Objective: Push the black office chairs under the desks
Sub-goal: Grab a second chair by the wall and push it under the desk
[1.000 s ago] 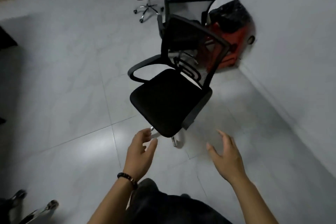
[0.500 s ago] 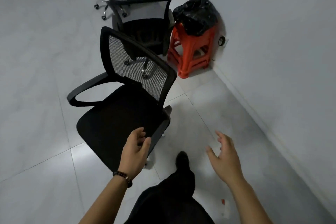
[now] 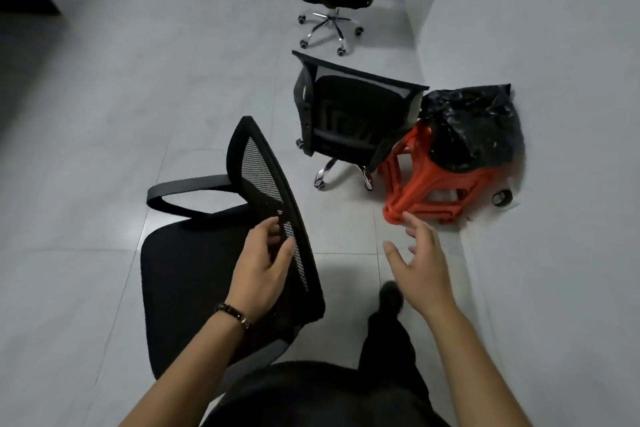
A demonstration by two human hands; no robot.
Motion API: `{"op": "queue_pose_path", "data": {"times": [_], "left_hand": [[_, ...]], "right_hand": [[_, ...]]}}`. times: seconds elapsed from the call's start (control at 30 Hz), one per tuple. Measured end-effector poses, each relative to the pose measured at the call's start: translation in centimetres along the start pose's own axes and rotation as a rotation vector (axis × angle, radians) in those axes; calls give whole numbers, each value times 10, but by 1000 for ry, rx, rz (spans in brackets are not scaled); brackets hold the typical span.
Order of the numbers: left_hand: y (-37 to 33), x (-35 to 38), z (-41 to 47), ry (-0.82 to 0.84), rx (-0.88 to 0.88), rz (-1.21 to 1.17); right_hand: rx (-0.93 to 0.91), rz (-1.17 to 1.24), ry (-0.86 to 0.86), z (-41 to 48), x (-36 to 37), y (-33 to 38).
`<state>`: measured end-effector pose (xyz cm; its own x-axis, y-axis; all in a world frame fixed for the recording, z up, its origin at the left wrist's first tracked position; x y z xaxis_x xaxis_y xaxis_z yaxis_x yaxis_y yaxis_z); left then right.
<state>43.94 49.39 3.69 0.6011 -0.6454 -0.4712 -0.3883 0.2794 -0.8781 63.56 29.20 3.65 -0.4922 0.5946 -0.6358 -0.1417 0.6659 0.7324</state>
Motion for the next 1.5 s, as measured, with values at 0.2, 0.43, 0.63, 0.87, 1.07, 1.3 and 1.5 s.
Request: {"op": "queue_pose_path", "data": {"times": [0.2,0.43,0.63,0.87,1.07,1.3,1.5], "left_hand": [[30,30,31,-304,-340,-57],[-2,62,31,-600,-666,146],[-14,57,25,-612,-786,656],[1,-2,-20,-652,-849,867],[27,-37,-55,-652,-847,894],[74,-79,-105,-545,-1023,842],[116,-101,-138,-450,-1172,849]], "right_hand": [[-285,-157,460,135,90,51],[-885,-291,860,169,157,181],[-1306,-409,831,160,208,247],[-1288,-602,865,127,249,218],[-1293,-651,863,90,262,214],[-1347,-751,813,24,299,230],[-1328,-764,734,-12,323,219]]}}
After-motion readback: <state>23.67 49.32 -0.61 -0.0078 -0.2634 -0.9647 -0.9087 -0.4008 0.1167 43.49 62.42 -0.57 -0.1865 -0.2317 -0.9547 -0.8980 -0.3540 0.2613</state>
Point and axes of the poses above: each hand's wrist, its own z-axis towards the middle knuckle, its own x-axis out of the palm, y = z × x, the point moved 9 cm from there along z, towards the middle knuckle, and after that the axes turned 8 degrees about x, right-handed, at the moved point
